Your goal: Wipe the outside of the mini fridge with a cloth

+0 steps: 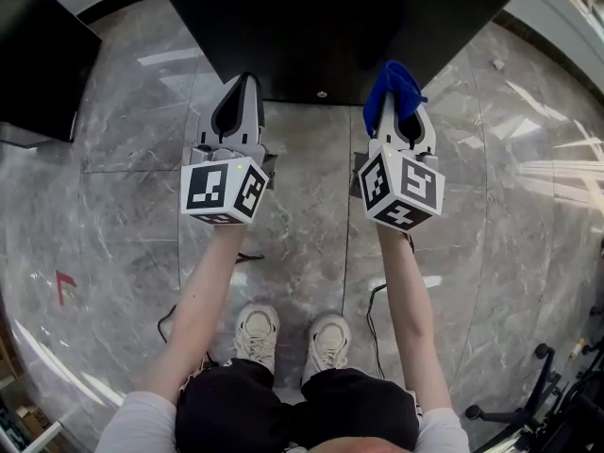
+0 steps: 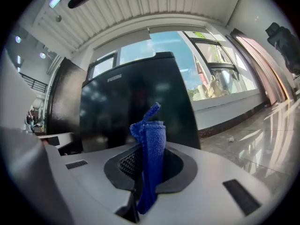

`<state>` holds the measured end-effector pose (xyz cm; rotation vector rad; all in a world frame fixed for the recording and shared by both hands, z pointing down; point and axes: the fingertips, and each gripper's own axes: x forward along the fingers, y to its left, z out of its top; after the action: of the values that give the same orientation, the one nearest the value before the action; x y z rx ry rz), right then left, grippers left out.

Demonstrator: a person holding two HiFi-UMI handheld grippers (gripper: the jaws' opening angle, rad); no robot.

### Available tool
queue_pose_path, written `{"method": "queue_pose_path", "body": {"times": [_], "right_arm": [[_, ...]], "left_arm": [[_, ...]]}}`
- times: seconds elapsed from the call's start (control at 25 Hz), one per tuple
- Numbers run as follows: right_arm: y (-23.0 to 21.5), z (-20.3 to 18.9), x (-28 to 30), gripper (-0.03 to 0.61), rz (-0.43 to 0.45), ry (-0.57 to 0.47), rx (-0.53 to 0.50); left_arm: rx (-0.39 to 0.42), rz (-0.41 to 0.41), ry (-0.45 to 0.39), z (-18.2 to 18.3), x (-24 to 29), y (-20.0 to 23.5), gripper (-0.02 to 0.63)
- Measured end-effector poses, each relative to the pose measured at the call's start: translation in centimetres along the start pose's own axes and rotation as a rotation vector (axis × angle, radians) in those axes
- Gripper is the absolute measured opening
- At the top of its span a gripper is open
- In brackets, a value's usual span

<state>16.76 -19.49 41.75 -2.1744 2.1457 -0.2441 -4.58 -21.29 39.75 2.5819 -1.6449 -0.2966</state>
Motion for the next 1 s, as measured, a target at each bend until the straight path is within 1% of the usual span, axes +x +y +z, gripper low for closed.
{"method": "queue_pose_path", "body": {"times": [0.16, 0.24, 0.4, 0.52, 0.6, 0.72, 0.8, 0.88, 1.0], "right_arm": [[6.6, -1.0, 1.0, 0.061, 0.127, 0.006, -0.033], [9.7, -1.8, 1.4, 0.061, 0.181, 0.010, -0.049], [16.2, -5.2, 2.9, 0.062, 0.276, 0.057, -0.046], [20.0, -7.3, 4.4, 0.061, 0.335, 0.092, -0.046], [21.7, -8.1, 5.2, 0.061, 0.359, 0.099, -0.051], [23.9, -8.9, 6.4, 0.061, 0.384, 0.104, -0.047], [25.3, -9.4, 7.2, 0.061, 0.398, 0.107, -0.045], [26.5, -9.7, 8.0, 0.061, 0.408, 0.109, -0.049], [27.2, -10.1, 8.8, 0.061, 0.402, 0.121, -0.038]], "left_arm": [[0.026, 0.036, -0.029, 0.6, -1.0, 2.7, 0.005], [0.030, 0.062, -0.030, 0.7, -1.6, 4.5, 0.005], [0.025, 0.126, -0.028, 0.5, -2.9, 9.4, 0.005], [0.048, 0.152, -0.007, -0.2, -3.8, 12.4, 0.005], [0.057, 0.171, -0.004, -0.7, -4.5, 14.1, 0.005], [0.038, 0.205, 0.001, -1.5, -5.2, 16.1, 0.005], [0.026, 0.212, 0.017, -2.3, -5.3, 16.5, 0.005], [0.024, 0.201, 0.024, -2.8, -5.1, 16.2, 0.005], [0.024, 0.191, 0.023, -2.9, -4.9, 15.8, 0.005]]}}
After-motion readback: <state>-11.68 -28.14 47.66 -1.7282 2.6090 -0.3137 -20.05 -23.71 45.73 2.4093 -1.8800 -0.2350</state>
